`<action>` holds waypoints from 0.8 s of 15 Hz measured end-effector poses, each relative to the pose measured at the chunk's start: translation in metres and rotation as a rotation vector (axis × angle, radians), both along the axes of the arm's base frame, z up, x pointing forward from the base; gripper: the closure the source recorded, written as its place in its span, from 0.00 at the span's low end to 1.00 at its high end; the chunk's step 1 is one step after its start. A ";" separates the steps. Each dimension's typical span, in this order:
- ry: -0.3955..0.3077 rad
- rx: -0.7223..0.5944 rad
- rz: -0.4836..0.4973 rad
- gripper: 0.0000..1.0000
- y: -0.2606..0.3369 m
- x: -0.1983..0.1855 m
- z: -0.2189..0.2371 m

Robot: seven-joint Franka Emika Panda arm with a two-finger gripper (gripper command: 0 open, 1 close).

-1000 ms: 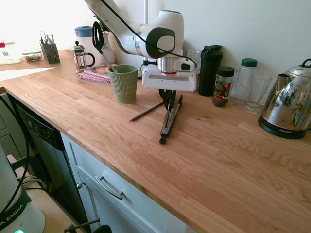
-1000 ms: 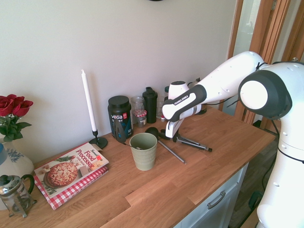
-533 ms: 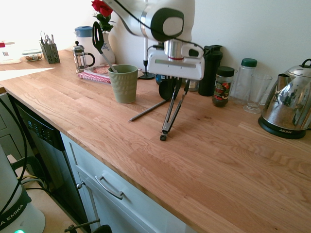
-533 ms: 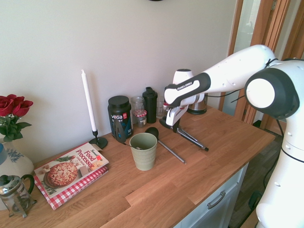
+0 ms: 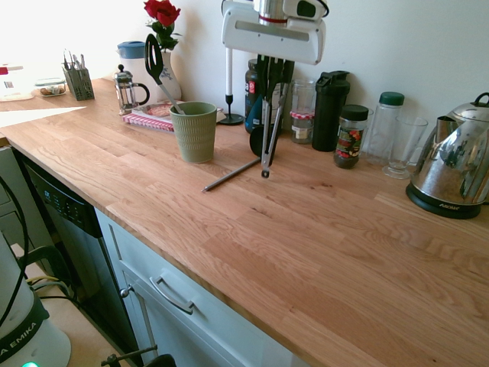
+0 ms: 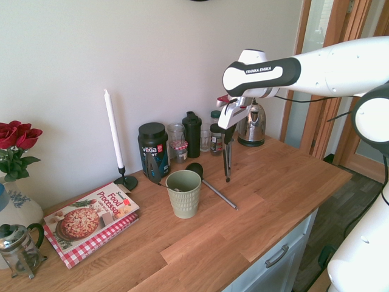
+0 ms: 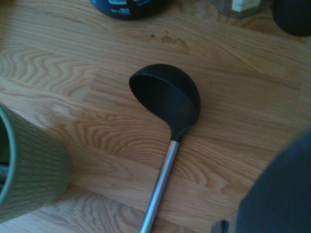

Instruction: Put the tongs back in the holder

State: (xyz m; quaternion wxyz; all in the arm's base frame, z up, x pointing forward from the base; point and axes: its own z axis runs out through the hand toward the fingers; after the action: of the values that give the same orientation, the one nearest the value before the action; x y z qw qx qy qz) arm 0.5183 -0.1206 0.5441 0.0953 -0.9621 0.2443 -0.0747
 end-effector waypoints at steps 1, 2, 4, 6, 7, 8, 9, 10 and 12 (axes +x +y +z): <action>-0.017 0.005 0.004 1.00 0.006 -0.005 0.013; -0.032 0.007 0.009 1.00 0.013 -0.009 0.026; -0.061 0.009 0.014 1.00 0.028 -0.019 0.050; -0.084 0.011 0.018 1.00 0.041 -0.027 0.067; -0.096 0.012 0.024 1.00 0.049 -0.031 0.077; -0.110 0.015 0.029 1.00 0.059 -0.034 0.088; -0.126 0.019 0.037 1.00 0.071 -0.038 0.100; -0.139 0.020 0.046 1.00 0.086 -0.041 0.113; -0.166 0.020 0.066 1.00 0.124 -0.045 0.132</action>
State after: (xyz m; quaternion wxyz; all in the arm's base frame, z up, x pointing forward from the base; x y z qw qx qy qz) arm 0.4733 0.0032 0.6762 0.1270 -0.9591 0.2046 -0.1486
